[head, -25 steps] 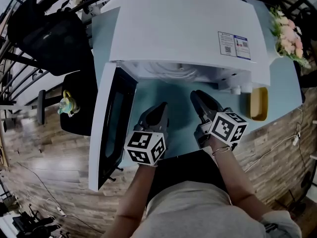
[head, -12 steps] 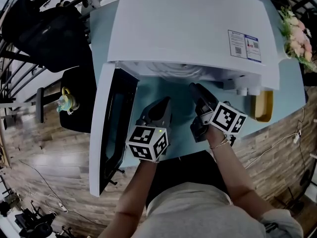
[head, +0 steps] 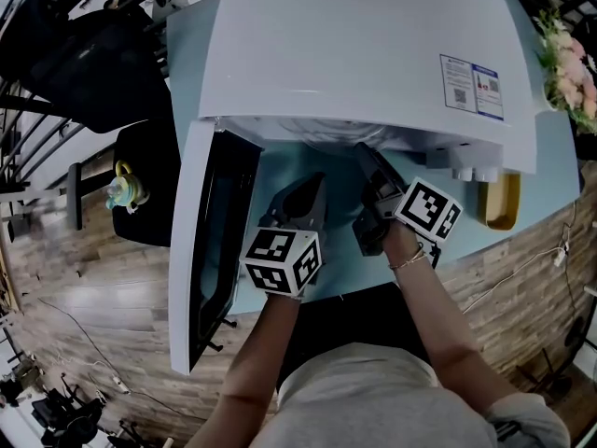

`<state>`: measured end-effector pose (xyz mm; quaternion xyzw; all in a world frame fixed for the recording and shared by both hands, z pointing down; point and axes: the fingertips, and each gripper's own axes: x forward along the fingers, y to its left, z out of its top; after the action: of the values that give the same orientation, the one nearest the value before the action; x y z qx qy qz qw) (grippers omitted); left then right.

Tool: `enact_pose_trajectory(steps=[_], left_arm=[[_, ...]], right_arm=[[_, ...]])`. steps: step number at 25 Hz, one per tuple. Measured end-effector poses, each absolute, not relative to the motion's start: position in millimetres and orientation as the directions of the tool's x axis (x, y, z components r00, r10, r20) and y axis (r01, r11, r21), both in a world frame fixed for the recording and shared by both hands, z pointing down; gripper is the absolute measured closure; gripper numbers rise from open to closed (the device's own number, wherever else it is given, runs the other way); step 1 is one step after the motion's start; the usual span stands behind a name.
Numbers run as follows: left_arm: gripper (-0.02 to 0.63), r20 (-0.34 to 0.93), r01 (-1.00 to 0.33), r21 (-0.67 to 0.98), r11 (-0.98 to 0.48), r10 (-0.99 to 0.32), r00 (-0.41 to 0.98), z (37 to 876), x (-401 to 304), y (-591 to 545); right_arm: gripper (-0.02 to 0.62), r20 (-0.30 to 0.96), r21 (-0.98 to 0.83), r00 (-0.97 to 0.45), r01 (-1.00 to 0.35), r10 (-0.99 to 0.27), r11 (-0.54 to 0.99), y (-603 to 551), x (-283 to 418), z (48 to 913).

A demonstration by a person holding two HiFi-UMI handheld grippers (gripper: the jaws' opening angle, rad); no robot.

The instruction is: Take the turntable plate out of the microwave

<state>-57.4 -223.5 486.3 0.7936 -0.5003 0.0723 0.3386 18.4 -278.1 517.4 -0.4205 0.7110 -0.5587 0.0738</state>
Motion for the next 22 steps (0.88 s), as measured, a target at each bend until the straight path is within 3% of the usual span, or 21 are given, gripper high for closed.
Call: enact_pose_trajectory(steps=[9, 13, 22], left_arm=[[0.603, 0.46, -0.839, 0.478, -0.258, -0.741, 0.49, 491.2, -58.3, -221.3], [0.508, 0.439, -0.824, 0.51, -0.248, -0.749, 0.497, 490.1, -55.8, -223.5], [0.431, 0.413, -0.767, 0.61, -0.201, -0.745, 0.524, 494.2, -51.6, -221.6]], right_arm=[[0.463, 0.372, -0.859, -0.63, -0.512, -0.681, 0.004, -279.7, 18.7, 521.0], [0.491, 0.373, -0.849, -0.62, -0.528, -0.69, 0.015, -279.8, 20.0, 518.1], [0.496, 0.382, -0.856, -0.615, -0.517, -0.69, -0.014, -265.3, 24.3, 516.6]])
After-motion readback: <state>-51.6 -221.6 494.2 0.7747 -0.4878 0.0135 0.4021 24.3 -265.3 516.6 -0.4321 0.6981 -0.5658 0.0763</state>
